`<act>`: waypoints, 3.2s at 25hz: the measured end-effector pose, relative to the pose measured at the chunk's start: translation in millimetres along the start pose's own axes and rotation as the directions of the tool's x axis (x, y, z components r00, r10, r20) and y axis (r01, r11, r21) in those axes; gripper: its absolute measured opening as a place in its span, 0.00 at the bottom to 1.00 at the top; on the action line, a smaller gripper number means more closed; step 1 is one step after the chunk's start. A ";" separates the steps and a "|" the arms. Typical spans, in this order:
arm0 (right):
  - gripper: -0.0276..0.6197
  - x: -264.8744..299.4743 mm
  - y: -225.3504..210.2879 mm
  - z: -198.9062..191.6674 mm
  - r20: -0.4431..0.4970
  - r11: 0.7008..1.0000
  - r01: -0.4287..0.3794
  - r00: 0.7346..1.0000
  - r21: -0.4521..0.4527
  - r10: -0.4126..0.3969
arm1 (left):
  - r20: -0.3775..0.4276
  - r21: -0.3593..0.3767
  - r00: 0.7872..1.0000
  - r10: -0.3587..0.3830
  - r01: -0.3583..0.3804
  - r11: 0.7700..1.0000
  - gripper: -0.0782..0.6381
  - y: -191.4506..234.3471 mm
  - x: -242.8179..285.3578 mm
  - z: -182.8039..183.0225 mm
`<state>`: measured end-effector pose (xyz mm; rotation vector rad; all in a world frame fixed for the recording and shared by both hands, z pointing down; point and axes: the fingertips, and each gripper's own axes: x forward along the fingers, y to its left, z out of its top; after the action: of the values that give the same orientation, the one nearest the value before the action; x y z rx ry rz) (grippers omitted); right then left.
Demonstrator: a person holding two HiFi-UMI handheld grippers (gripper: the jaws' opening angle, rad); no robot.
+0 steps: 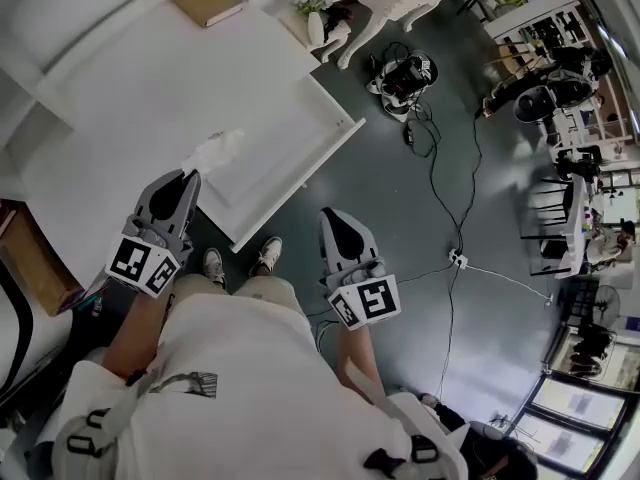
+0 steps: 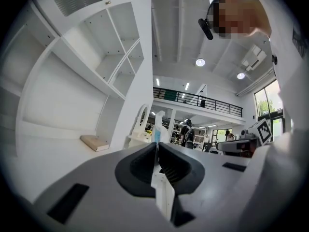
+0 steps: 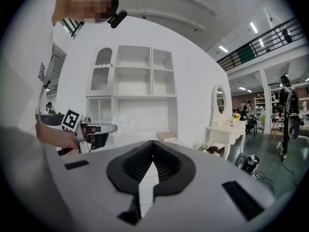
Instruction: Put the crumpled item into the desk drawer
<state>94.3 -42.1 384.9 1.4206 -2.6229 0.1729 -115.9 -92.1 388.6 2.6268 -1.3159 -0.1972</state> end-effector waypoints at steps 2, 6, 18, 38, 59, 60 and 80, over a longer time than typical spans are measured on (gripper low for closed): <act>0.06 5.9 -15.4 -0.8 0.011 1.000 -0.024 1.000 0.010 0.024 | -0.007 0.014 1.000 0.022 -0.022 1.000 0.14 -2.9 12.6 -1.0; 0.06 20.3 -48.9 5.1 0.019 0.997 -0.078 0.997 0.026 0.078 | -0.016 0.004 0.997 0.070 -0.070 0.998 0.14 -10.7 36.2 -2.8; 0.06 68.9 -89.7 3.6 0.009 0.984 -0.171 0.985 0.051 0.171 | -0.167 -0.033 0.980 0.113 -0.120 0.992 0.14 2.0 88.1 -63.1; 0.06 70.6 -68.2 -37.4 -0.132 0.995 -0.069 0.988 0.066 0.078 | -0.490 -0.172 0.872 0.003 -0.100 0.980 0.14 59.3 106.6 -253.2; 0.06 46.7 -59.7 -57.9 -0.183 0.997 0.020 0.983 0.080 -0.005 | -0.621 -0.273 0.782 -0.051 -0.154 0.950 0.14 81.3 143.2 -331.5; 0.06 46.2 -60.0 -58.6 -0.185 0.997 0.022 0.983 0.080 -0.006 | -0.629 -0.269 0.776 -0.047 -0.160 0.950 0.14 82.5 143.1 -335.0; 0.06 40.3 -77.0 -70.6 -0.206 0.994 0.037 0.978 0.098 -0.016 | -0.707 -0.234 0.707 0.004 -0.240 0.942 0.14 95.5 155.1 -369.8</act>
<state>142.8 -104.8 464.1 1.3861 -2.4581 0.4313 -21.5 -229.8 765.6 1.9941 -1.0546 0.5334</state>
